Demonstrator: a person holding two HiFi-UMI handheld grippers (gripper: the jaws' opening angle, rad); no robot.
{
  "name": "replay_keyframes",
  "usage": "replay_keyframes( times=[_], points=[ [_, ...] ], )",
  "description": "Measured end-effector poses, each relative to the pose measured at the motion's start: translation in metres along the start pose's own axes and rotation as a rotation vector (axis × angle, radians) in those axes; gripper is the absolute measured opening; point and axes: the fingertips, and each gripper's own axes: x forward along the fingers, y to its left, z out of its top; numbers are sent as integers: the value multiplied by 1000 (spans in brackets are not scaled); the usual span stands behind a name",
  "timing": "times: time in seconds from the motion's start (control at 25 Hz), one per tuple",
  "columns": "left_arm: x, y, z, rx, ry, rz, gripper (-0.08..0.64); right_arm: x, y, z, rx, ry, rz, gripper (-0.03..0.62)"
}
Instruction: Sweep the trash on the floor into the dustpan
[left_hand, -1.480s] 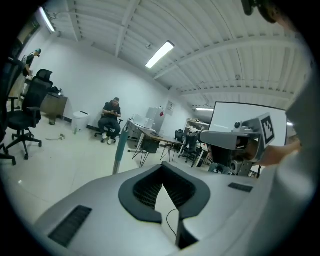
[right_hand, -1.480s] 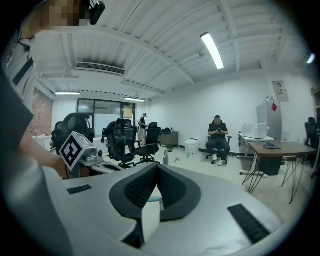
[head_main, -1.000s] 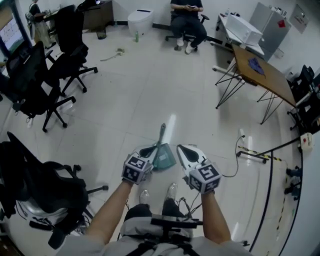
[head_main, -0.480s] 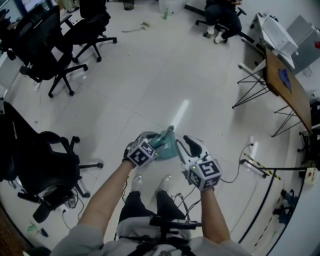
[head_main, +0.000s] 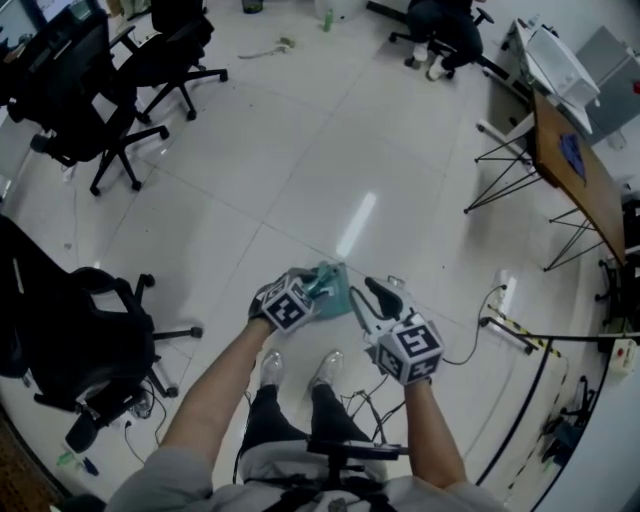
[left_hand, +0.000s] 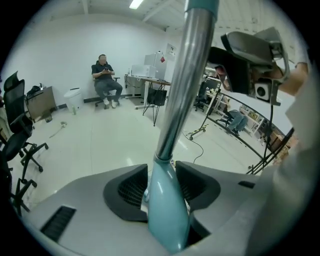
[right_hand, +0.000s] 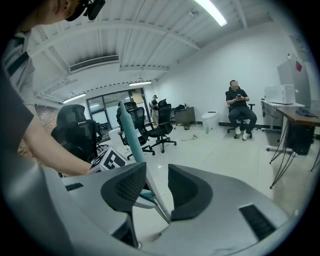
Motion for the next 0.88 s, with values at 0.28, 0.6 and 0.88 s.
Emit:
replay_keyframes(
  times=[0.28,0.6,0.88],
  points=[
    [0,4,-5,23,27,36,117,12,6,-1,-14,20,36,143],
    [-30,-3,9,25,26,19,112,16,35,31,-24,-44,153,171],
    [-73,-24,31,75,7,-21,110,10,77,71,-141,-158,310,186]
  ],
)
